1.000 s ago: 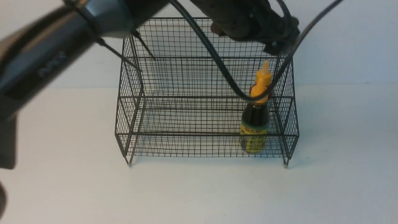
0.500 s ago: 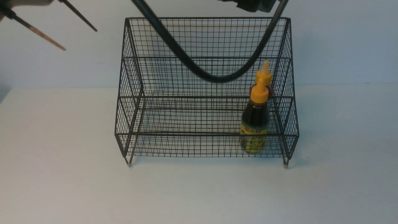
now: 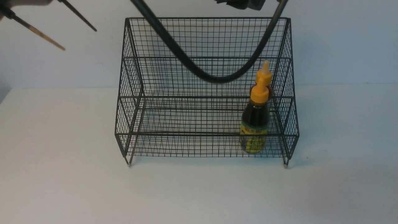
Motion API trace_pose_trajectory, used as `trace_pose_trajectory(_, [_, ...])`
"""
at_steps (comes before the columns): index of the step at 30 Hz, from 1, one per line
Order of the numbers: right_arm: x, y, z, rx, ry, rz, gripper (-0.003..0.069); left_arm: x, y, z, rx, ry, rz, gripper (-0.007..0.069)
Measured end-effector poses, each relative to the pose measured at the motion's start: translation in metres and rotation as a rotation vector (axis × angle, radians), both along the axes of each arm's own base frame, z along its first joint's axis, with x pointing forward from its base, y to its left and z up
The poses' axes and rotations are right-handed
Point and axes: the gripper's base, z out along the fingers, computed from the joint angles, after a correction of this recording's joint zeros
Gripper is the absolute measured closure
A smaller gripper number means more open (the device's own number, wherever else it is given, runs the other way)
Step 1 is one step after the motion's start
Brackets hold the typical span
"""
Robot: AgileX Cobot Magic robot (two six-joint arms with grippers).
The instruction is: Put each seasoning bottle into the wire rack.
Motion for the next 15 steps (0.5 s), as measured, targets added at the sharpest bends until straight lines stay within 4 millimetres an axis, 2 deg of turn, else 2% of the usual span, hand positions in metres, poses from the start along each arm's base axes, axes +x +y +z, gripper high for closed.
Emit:
trace_pose_trajectory(7, [-0.002, 0.001, -0.012, -0.037, 0.122, 0.019, 0.0674, -0.003, 0.002, -0.005, 0.049, 0.050, -0.005, 0.0557])
trace_pose_trajectory(12, [-0.011, -0.001, -0.028, -0.161, 0.249, 0.028, 0.0674, -0.005, 0.006, -0.009, 0.104, 0.083, 0.001, 0.0557])
trace_pose_trajectory(15, [-0.013, -0.004, -0.027, -0.187, 0.222, -0.011, 0.0674, -0.006, 0.008, -0.011, 0.129, 0.101, 0.003, 0.0557])
